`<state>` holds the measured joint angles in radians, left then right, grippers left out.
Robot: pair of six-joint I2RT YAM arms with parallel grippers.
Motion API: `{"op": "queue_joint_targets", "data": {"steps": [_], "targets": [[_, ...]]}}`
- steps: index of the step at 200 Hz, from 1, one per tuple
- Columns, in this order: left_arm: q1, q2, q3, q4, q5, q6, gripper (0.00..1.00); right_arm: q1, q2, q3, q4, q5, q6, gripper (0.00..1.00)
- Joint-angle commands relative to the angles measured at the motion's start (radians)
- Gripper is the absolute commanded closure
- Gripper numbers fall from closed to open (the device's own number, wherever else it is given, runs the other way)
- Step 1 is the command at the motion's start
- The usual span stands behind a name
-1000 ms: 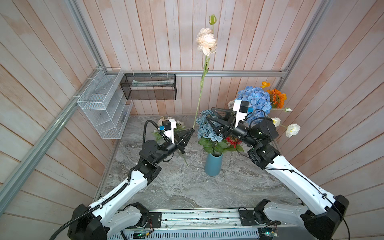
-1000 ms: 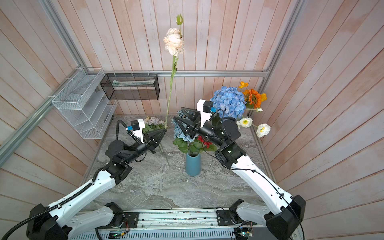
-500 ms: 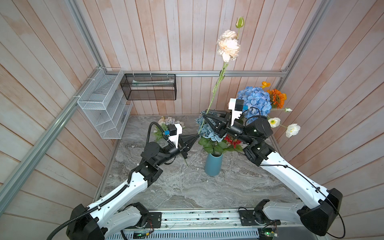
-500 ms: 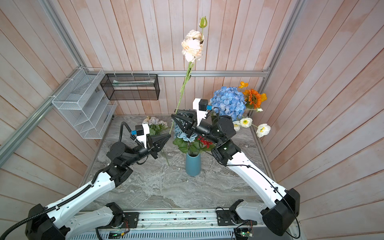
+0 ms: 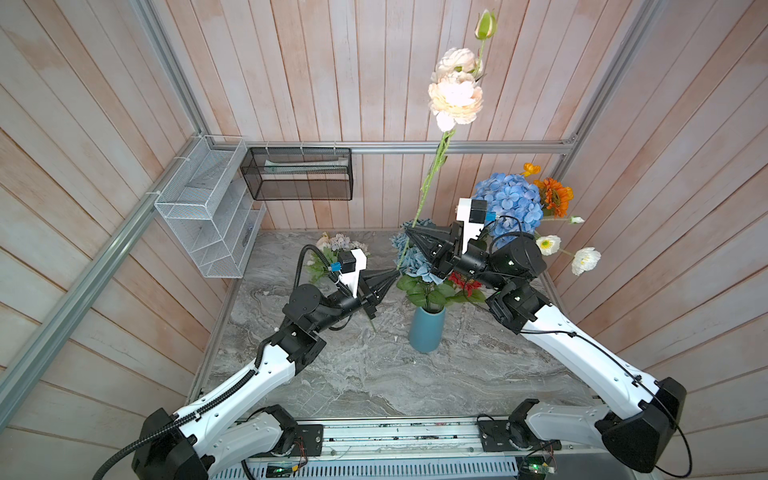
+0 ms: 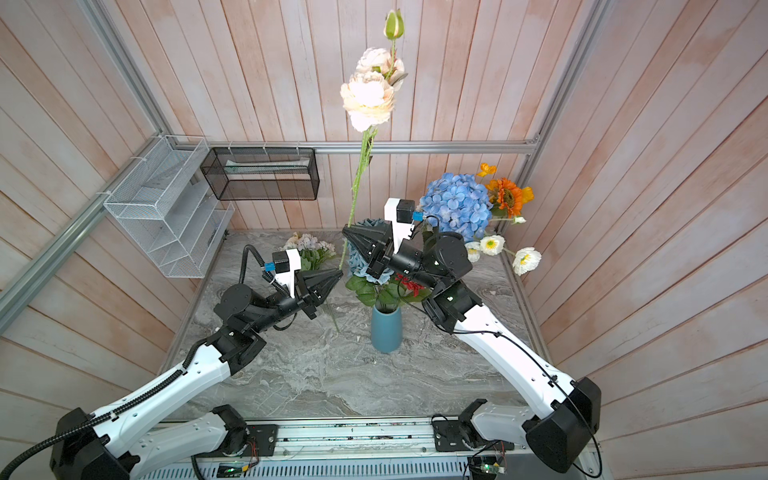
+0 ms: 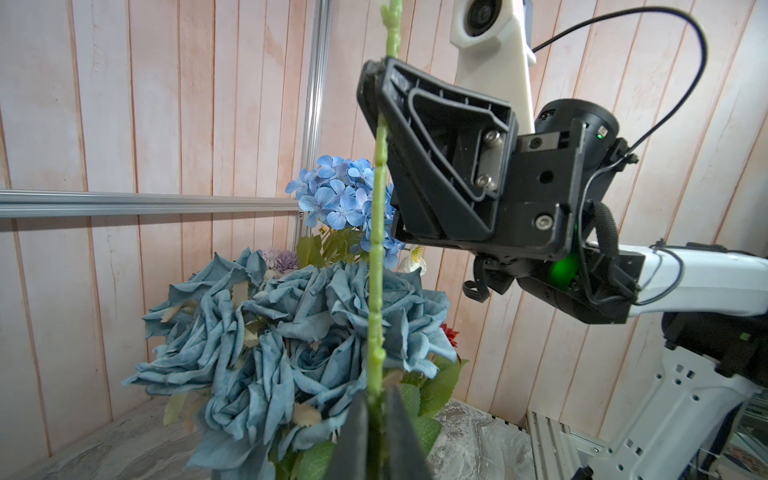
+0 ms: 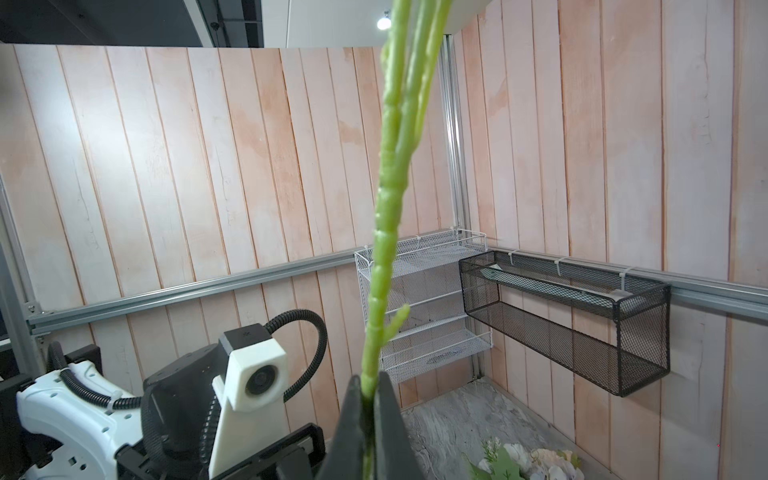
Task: Arrange the flowers into the vase
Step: 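Grasp the rose stem above the left gripper with the right gripper, then carry the rose over the teal vase with the right while the left withdraws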
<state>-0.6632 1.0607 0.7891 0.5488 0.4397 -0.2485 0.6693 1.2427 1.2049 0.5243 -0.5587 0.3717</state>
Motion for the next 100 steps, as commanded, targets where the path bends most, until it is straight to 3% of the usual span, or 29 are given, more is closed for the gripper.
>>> {"op": "queue_joint_targets", "data": {"steps": [1, 43, 100], "targets": [[-0.007, -0.026, -0.001, 0.009, -0.031, -0.009, 0.01, -0.003, -0.039, -0.007, 0.029, 0.014, -0.027, 1.00], [0.011, -0.078, -0.066, -0.022, -0.243, -0.054, 0.00, -0.003, -0.105, -0.046, -0.026, 0.019, -0.041, 1.00], [0.048, -0.074, -0.193, -0.042, -0.166, -0.146, 0.00, -0.004, -0.318, -0.221, -0.125, 0.092, -0.044, 1.00]]}}
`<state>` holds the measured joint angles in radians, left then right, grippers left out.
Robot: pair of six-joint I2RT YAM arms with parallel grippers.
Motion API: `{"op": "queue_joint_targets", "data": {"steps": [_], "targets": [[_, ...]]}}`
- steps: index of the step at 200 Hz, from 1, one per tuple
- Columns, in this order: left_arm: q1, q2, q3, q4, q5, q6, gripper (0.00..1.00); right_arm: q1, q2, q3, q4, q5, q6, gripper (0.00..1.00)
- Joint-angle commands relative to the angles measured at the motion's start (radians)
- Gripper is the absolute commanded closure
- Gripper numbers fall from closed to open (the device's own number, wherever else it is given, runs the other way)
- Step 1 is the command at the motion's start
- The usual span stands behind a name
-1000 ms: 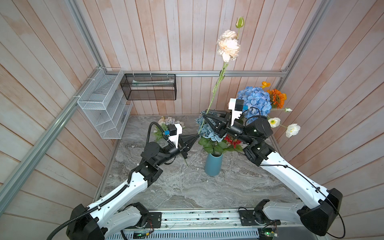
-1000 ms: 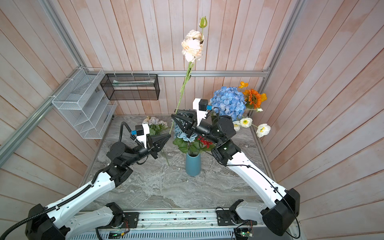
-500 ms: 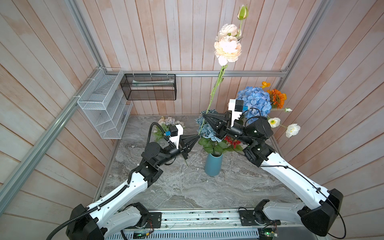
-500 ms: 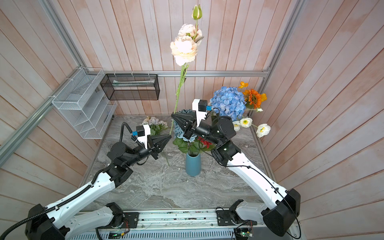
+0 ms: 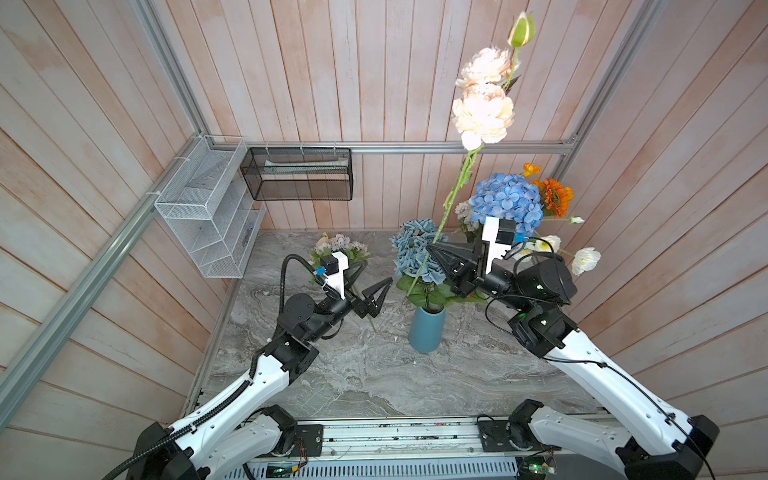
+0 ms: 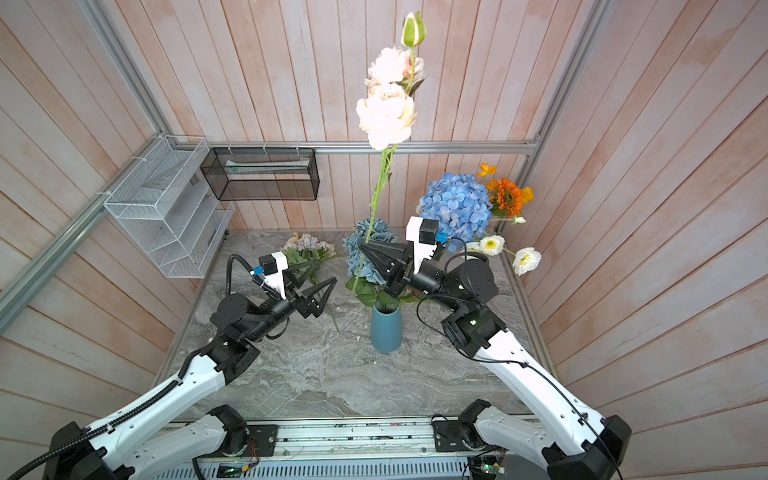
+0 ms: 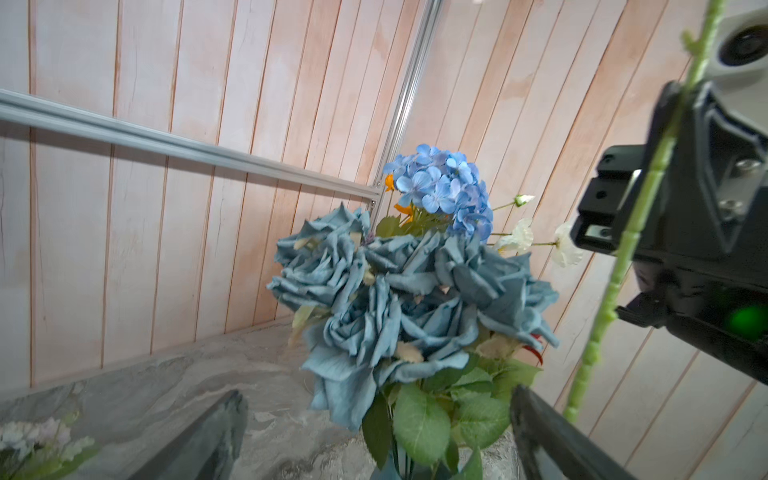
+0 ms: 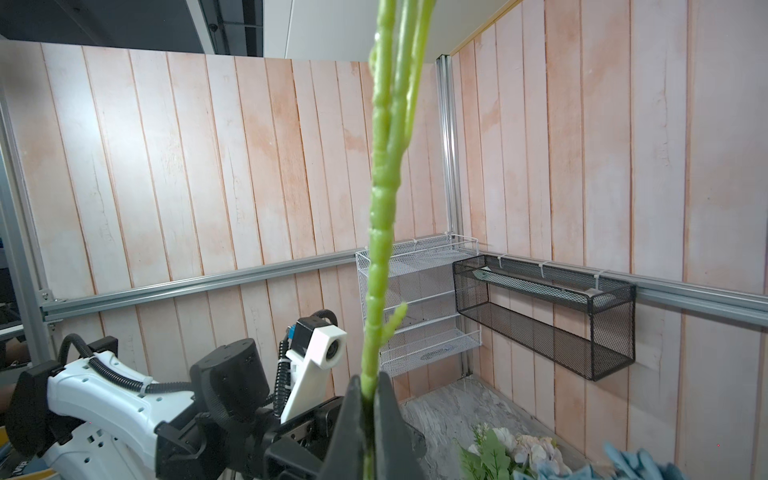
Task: Arrange the flowers into the vase
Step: 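Carry the rose over the teal vase with the right while the left withdraws, then lower the pink rose stem into the teal vase with the right gripper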
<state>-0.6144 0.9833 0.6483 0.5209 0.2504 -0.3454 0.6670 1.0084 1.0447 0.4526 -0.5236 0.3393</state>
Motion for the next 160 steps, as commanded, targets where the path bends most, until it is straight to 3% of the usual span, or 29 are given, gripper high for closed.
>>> {"op": "queue_joint_targets", "data": {"steps": [1, 41, 82, 132, 160], "targets": [[-0.002, 0.005, -0.053, -0.013, 0.025, -0.050, 0.00, -0.001, -0.088, -0.065, -0.055, 0.059, -0.011, 1.00], [-0.092, 0.091, -0.074, 0.004, 0.029, -0.043, 0.00, -0.001, -0.250, -0.198, -0.142, 0.130, -0.016, 1.00], [-0.134, 0.252, 0.024, 0.089, 0.067, -0.032, 0.00, -0.001, -0.365, -0.292, -0.196, 0.253, -0.034, 1.00], [-0.136, 0.428, 0.208, 0.131, 0.090, -0.004, 0.00, -0.002, -0.383, -0.317, -0.183, 0.393, -0.123, 1.00], [-0.131, 0.478, 0.268, 0.116, 0.048, 0.001, 0.00, -0.003, -0.368, -0.340, -0.107, 0.470, -0.178, 1.00]]}}
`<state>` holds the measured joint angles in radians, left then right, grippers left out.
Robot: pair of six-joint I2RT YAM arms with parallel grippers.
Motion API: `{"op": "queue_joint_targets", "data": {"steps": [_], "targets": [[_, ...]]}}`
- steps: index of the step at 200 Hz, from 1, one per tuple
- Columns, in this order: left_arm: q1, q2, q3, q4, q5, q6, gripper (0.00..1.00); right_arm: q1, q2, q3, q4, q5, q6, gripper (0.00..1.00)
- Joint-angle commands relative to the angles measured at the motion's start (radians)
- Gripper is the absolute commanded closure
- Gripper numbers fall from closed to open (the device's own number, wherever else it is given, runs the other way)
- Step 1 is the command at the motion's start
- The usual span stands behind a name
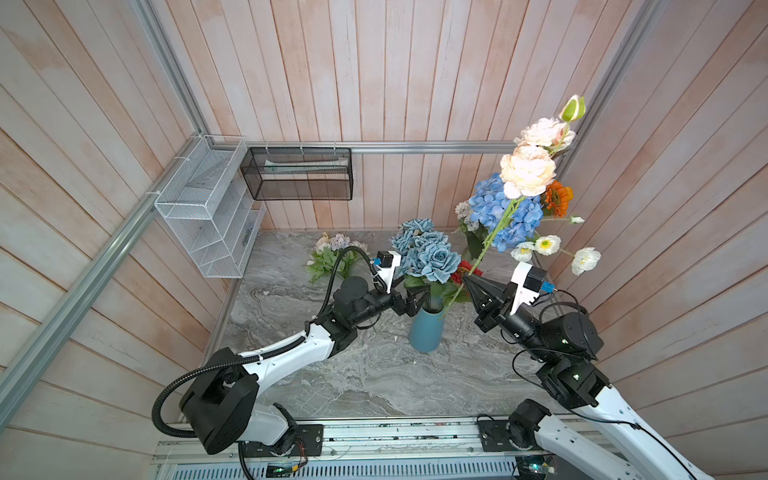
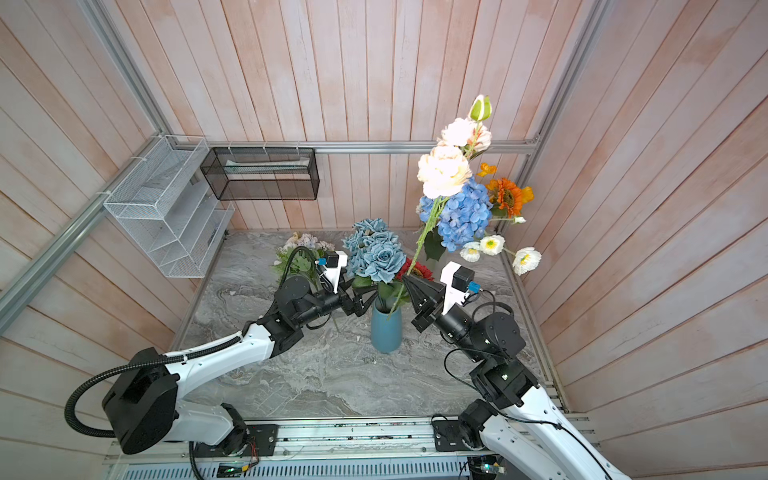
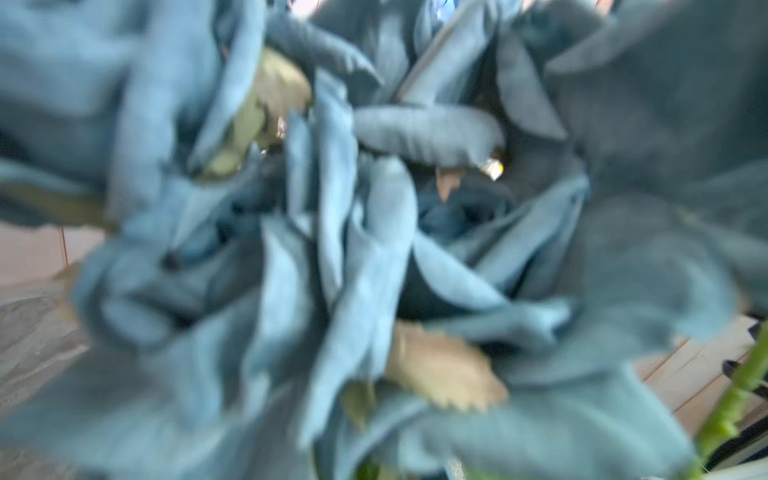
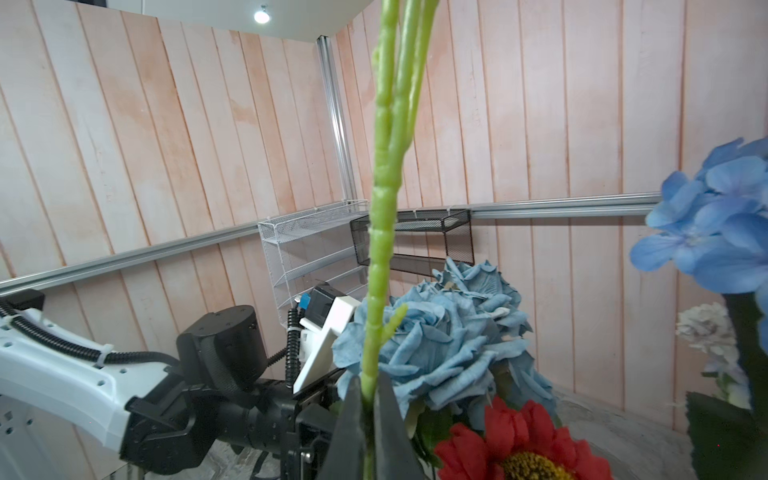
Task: Arrange the flowers into the vase
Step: 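Lower the pink rose stem into the teal vase with the right gripper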
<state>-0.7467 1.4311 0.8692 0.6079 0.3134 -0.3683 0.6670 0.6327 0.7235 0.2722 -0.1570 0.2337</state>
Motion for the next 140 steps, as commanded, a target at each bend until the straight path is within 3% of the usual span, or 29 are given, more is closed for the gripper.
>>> {"op": "queue_joint_targets", "data": {"steps": [1, 92, 140], "targets": [[0.002, 0.031, 0.047, 0.029, -0.017, 0.024, 0.00, -0.003, 0.009, -0.019, 0.077, 0.104, -0.074, 1.00], [0.020, 0.046, 0.056, 0.036, -0.044, 0.000, 0.00, -0.001, 0.137, -0.097, 0.283, 0.010, -0.186, 1.00], [0.026, 0.036, 0.034, 0.036, -0.046, -0.008, 0.00, -0.001, 0.123, -0.240, 0.473, 0.037, -0.230, 1.00]]}}
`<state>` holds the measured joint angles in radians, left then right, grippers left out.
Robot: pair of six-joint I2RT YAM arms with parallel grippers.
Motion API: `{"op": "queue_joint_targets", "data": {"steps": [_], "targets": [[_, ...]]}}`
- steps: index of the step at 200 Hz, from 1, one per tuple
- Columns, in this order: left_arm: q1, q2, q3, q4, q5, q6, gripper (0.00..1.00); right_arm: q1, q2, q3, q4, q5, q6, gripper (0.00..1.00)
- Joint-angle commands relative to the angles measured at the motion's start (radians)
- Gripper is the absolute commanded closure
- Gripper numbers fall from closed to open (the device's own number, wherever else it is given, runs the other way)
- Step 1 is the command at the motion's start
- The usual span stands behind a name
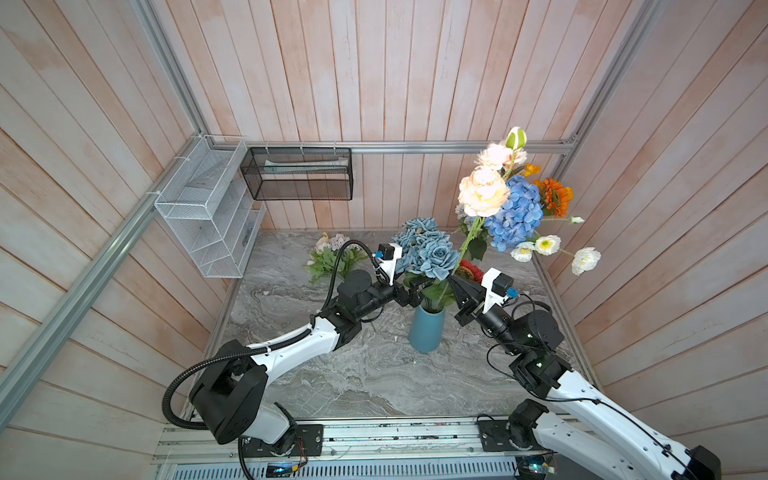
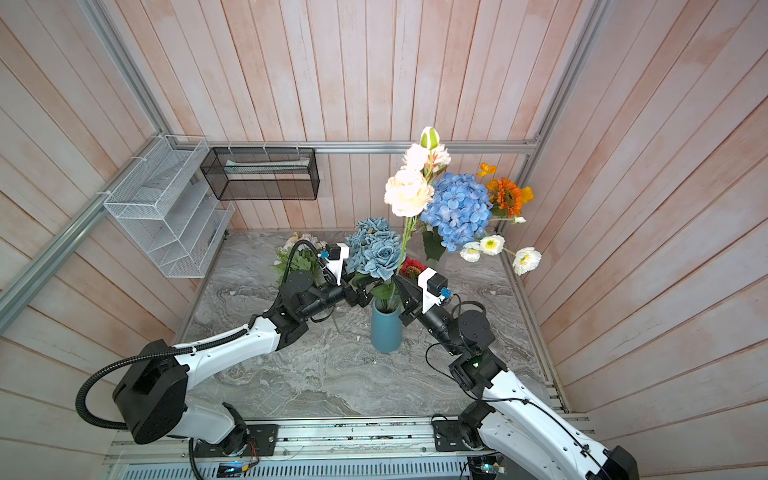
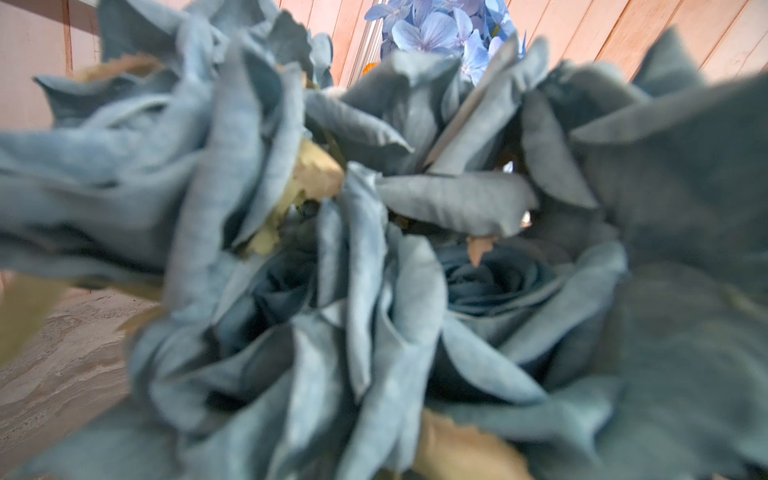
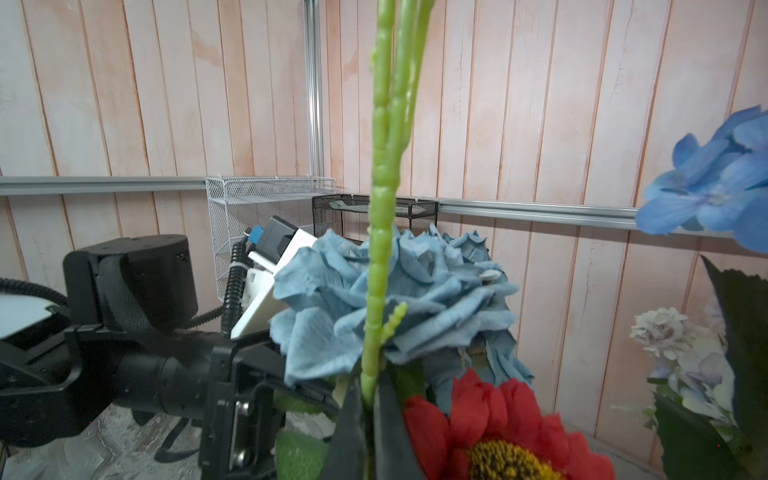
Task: Arrange the flowers into the vase
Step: 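Lower the pink rose stem into the teal vase with the right gripper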
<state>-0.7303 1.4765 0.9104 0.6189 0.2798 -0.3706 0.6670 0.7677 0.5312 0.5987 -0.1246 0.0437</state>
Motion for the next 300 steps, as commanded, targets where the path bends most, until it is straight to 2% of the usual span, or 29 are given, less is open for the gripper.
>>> {"op": "queue_joint_targets", "data": {"steps": [1, 63, 110, 159, 212, 249, 300], "targets": [[0.009, -0.009, -0.007, 0.025, -0.013, -0.006, 0.00, -0.001, -0.012, -0.049, 0.148, 0.005, -0.040, 1.00], [0.011, -0.014, -0.011, 0.022, -0.010, -0.009, 0.00, 0.006, -0.010, -0.099, 0.106, 0.033, -0.032, 1.00], [0.012, -0.022, -0.018, 0.016, -0.014, -0.009, 0.00, 0.056, -0.074, -0.195, 0.047, 0.092, 0.031, 1.00], [0.012, -0.028, -0.018, 0.012, -0.009, -0.011, 0.00, 0.060, -0.122, -0.281, 0.028, 0.140, 0.094, 0.98], [0.012, -0.044, -0.026, 0.008, -0.010, -0.011, 0.00, 0.060, -0.103, -0.271, -0.010, 0.152, 0.091, 0.95], [0.012, -0.055, -0.036, 0.010, -0.010, -0.012, 0.00, 0.060, -0.071, -0.246, -0.100, 0.144, 0.089, 0.94], [0.012, -0.062, -0.047, 0.016, -0.012, -0.010, 0.00, 0.060, -0.128, -0.217, -0.179, 0.155, 0.095, 0.87]]}}
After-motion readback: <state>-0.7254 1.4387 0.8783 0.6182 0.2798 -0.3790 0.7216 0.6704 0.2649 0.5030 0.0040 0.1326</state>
